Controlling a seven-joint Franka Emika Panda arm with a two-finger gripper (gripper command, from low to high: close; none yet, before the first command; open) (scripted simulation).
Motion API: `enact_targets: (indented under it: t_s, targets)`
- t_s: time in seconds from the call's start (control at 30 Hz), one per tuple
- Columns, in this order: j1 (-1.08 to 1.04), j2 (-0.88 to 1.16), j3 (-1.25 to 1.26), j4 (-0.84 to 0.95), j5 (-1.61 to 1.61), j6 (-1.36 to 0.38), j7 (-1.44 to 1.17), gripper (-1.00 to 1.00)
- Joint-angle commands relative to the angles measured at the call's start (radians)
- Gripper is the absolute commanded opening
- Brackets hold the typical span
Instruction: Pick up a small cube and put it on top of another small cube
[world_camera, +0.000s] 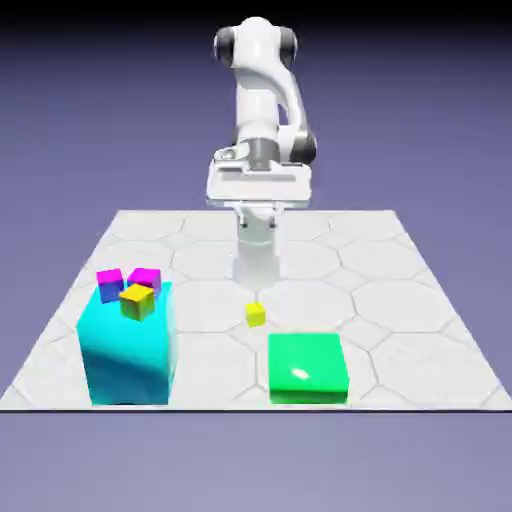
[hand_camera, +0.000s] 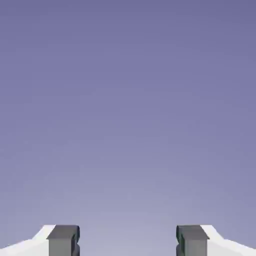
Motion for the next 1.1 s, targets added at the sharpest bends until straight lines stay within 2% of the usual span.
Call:
enact_targets:
  t_s: [0.0,1.07]
  targets:
    - [0.013,0.011,-0.008,0.001,0.044,0.006,-0.017,0.00]
    - [0.430,0.369,-0.262,0.027,1.435,0.206,-0.565,0.00]
